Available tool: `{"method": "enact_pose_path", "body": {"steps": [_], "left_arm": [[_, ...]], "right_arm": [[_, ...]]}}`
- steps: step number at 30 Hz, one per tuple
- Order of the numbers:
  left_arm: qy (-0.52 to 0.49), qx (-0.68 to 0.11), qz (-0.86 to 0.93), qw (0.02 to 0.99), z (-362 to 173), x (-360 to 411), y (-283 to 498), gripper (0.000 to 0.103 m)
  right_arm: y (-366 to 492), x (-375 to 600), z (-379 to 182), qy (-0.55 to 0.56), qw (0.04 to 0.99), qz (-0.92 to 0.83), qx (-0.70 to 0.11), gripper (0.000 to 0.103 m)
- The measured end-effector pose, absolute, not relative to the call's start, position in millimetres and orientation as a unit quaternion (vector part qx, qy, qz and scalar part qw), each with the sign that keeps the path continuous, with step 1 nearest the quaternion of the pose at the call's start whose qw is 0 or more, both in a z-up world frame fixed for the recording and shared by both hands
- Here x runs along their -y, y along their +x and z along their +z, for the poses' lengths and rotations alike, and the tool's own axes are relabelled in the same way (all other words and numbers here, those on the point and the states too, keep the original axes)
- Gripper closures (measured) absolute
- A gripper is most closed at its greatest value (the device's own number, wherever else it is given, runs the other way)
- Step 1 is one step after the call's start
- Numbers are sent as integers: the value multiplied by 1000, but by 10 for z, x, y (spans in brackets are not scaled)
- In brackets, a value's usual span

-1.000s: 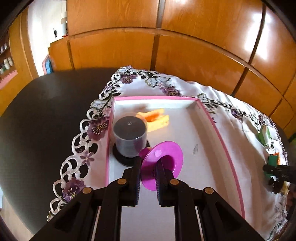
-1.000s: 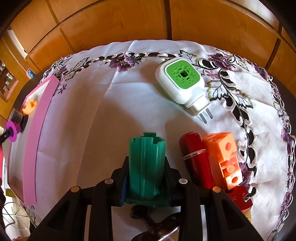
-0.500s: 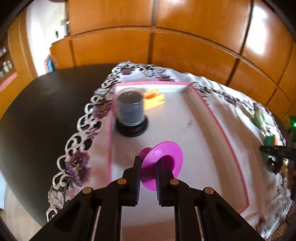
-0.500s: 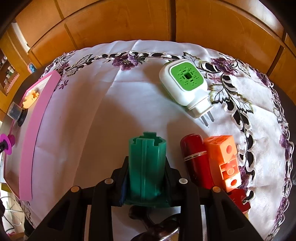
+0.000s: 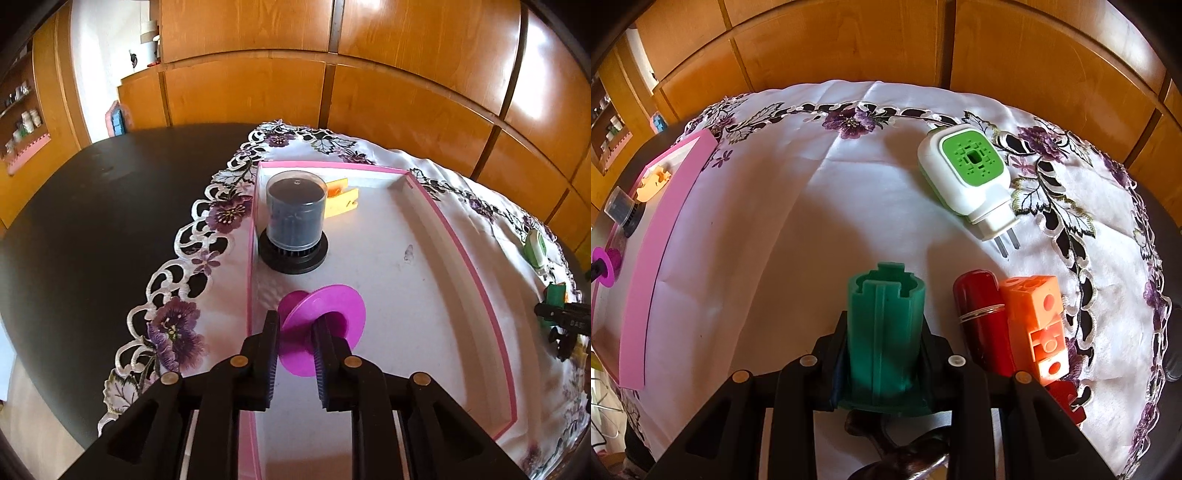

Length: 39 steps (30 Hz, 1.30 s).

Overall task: Organize rigid objects
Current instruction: 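Place the magenta spool in the tray with the left tool while the right tool grasps the green piece, then carry the green piece into the tray with the right tool and lower it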

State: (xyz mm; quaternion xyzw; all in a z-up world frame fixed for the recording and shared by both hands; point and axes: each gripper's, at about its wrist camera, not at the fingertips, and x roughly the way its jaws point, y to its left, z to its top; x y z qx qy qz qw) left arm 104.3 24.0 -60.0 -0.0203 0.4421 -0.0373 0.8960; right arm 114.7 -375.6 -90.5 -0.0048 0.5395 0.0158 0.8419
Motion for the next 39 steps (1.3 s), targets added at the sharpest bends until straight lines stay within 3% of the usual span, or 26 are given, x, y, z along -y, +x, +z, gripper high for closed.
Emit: {"method": "enact_pose_path", "body": {"steps": [4, 7, 13, 25, 39], "left_arm": [[-23, -437, -34, 898, -578, -253, 991, 84], [-21, -433, -29, 901, -555, -251, 956, 71], [-21, -423, -28, 905, -495, -250, 860, 69], [-29, -374, 0, 927, -146, -414, 540, 56], [-70, -381, -9, 922, -150, -517, 297, 55]], "right_arm": [[1147, 3754, -908, -9, 843, 16, -538, 73], [1153, 3740, -909, -11, 843, 15, -537, 73], [1135, 3695, -916, -27, 846, 11, -532, 73], [1104, 3661, -917, -39, 852, 6, -523, 73], [1093, 3594, -903, -43, 852, -29, -522, 73]]}}
